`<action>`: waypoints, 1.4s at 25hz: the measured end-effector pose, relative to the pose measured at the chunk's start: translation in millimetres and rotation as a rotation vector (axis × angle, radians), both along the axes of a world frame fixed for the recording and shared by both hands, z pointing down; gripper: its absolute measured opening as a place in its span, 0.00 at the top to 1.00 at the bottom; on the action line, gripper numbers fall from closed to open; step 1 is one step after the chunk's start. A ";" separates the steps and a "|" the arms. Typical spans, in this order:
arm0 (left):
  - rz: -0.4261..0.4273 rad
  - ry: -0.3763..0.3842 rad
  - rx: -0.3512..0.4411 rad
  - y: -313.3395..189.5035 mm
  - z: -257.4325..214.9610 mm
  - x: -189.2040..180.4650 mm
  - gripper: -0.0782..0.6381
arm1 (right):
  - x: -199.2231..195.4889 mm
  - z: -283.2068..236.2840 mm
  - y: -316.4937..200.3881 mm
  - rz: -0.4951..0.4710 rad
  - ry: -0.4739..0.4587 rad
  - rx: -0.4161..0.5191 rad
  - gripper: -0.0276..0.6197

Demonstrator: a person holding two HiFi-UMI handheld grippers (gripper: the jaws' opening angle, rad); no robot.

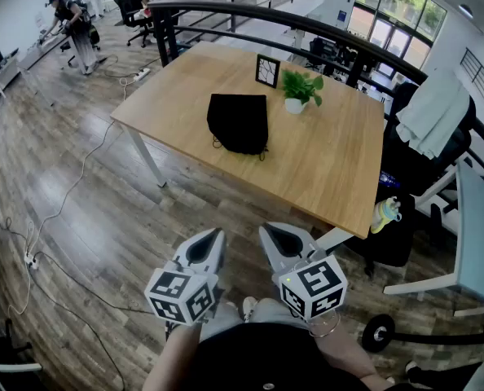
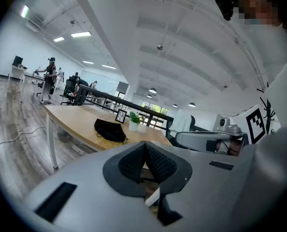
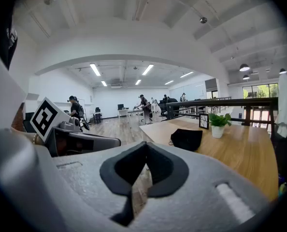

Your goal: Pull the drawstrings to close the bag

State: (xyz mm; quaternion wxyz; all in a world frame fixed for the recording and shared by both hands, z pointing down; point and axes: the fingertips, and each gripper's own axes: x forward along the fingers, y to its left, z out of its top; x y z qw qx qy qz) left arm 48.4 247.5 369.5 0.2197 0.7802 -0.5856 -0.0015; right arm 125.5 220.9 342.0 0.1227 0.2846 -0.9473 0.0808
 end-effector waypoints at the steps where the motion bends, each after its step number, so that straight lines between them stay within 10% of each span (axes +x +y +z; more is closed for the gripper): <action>1: 0.001 -0.003 -0.003 -1.4 2.2 0.4 0.87 | 0.9 1.8 -1.5 0.002 0.003 0.003 0.96; 35: 0.008 -0.028 -0.003 -50.9 17.5 14.8 0.87 | -1.6 19.8 -47.6 -0.060 -0.008 -0.012 0.96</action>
